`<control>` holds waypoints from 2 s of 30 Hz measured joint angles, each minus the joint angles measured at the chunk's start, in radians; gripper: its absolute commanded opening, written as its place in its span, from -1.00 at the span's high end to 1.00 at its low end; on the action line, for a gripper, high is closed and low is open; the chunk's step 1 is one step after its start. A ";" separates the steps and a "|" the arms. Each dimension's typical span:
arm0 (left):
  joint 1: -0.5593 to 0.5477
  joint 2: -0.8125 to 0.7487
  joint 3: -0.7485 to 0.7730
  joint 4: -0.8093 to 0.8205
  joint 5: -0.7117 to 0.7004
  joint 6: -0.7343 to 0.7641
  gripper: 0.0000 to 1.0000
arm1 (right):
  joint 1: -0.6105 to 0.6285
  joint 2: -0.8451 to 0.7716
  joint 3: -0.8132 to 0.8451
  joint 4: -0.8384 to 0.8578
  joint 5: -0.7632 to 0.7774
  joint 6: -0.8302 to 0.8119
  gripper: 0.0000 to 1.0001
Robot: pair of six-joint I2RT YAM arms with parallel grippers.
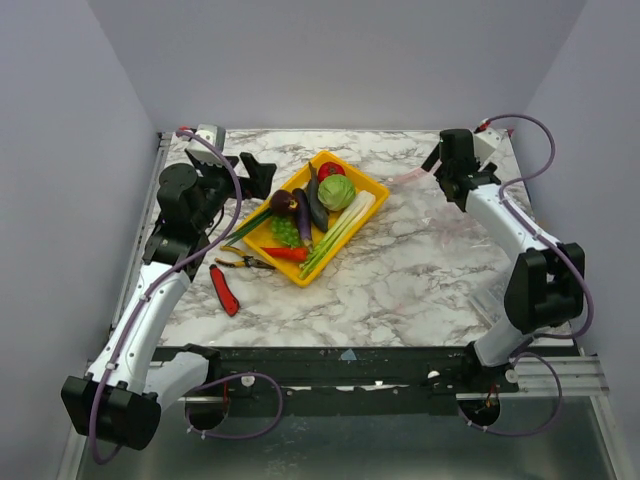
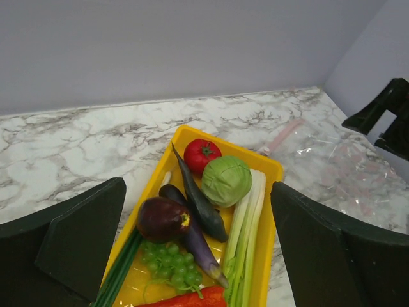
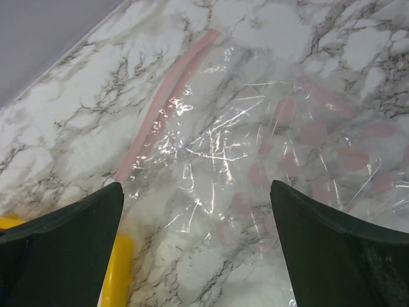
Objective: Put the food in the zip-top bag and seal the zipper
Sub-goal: Pick up the zipper food storage bag at the center of the board.
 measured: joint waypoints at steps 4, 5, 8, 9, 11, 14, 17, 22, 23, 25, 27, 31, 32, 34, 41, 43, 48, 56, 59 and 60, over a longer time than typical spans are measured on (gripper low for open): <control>-0.013 -0.003 0.000 0.000 0.023 -0.003 -0.96 | 0.000 0.107 0.124 -0.124 0.058 0.074 -1.00; -0.012 -0.003 0.000 0.000 0.028 -0.004 -0.96 | 0.000 0.136 0.158 -0.160 0.073 0.088 -1.00; -0.012 -0.003 0.000 0.000 0.039 -0.007 -0.95 | 0.000 0.228 0.266 -0.246 0.108 0.113 -1.00; -0.012 -0.002 0.000 0.000 0.046 -0.009 -0.94 | 0.000 0.257 0.298 -0.269 0.119 0.116 -1.00; -0.012 -0.002 0.000 -0.001 0.060 -0.012 -0.95 | 0.000 0.307 0.346 -0.304 0.135 0.115 -1.00; -0.012 -0.002 0.000 -0.009 0.083 -0.021 -0.94 | 0.000 0.376 0.408 -0.342 0.149 0.111 -1.00; -0.012 -0.002 0.000 -0.016 0.104 -0.031 -0.94 | 0.000 0.438 0.463 -0.360 0.157 0.099 -1.00; -0.012 0.008 0.000 -0.016 0.134 -0.051 -0.92 | 0.005 0.550 0.596 -0.387 0.180 0.058 -1.00; -0.012 0.013 0.000 -0.016 0.141 -0.056 -0.91 | 0.006 0.579 0.637 -0.394 0.185 0.048 -1.00; -0.012 0.021 0.000 -0.016 0.152 -0.067 -0.91 | 0.011 0.644 0.729 -0.410 0.201 0.023 -1.00; -0.012 0.025 0.000 -0.015 0.163 -0.074 -0.91 | 0.014 0.707 0.813 -0.429 0.219 -0.003 -1.00; -0.012 0.030 0.000 -0.014 0.182 -0.085 -0.90 | 0.026 0.812 0.935 -0.468 0.261 -0.048 -1.00; -0.012 0.031 0.000 -0.014 0.187 -0.089 -0.90 | 0.030 0.830 0.946 -0.470 0.274 -0.064 -1.00; -0.012 0.035 0.000 -0.014 0.193 -0.094 -0.90 | 0.038 0.851 0.948 -0.470 0.293 -0.099 -1.00; -0.012 0.055 0.000 -0.014 0.217 -0.112 -0.89 | 0.077 0.925 0.959 -0.423 0.356 -0.222 -1.00; -0.012 0.059 0.000 -0.014 0.219 -0.114 -0.89 | 0.084 0.943 0.959 -0.414 0.368 -0.235 -0.98; -0.012 0.068 0.000 -0.014 0.223 -0.120 -0.89 | 0.097 0.949 0.919 -0.364 0.375 -0.243 -0.97; -0.012 0.081 0.000 -0.014 0.238 -0.134 -0.88 | 0.092 0.923 0.872 -0.304 0.279 -0.130 -1.00; -0.012 0.084 0.000 -0.014 0.242 -0.137 -0.88 | 0.085 0.917 0.861 -0.288 0.217 -0.072 -0.88; -0.012 0.084 0.000 -0.014 0.245 -0.138 -0.88 | 0.084 0.916 0.857 -0.282 0.204 -0.056 -0.72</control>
